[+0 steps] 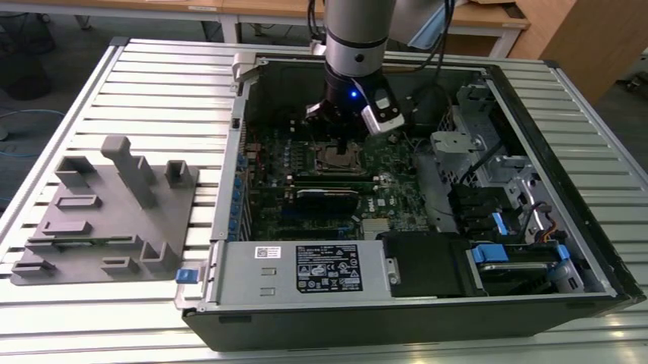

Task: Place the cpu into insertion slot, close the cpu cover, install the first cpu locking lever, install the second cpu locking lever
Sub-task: 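Close the cpu cover, then install the first cpu locking lever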

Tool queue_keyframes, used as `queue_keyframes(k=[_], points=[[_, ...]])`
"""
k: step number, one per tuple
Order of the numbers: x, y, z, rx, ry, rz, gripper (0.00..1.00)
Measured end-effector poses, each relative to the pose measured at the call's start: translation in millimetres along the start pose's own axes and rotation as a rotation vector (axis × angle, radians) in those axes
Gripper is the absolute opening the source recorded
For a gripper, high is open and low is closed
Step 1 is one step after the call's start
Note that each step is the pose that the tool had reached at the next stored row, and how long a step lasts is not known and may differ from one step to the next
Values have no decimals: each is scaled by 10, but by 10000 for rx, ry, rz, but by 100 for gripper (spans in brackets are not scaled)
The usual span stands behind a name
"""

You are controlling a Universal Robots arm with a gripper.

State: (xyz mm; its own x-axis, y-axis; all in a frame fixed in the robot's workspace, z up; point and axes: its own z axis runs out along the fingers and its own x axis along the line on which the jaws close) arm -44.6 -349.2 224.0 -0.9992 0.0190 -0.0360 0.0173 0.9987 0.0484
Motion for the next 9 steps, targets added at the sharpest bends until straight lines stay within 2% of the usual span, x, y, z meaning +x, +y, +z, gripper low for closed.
queue_keyframes(k=[9], points=[[-1,-27,-1,0,0,-1,11]])
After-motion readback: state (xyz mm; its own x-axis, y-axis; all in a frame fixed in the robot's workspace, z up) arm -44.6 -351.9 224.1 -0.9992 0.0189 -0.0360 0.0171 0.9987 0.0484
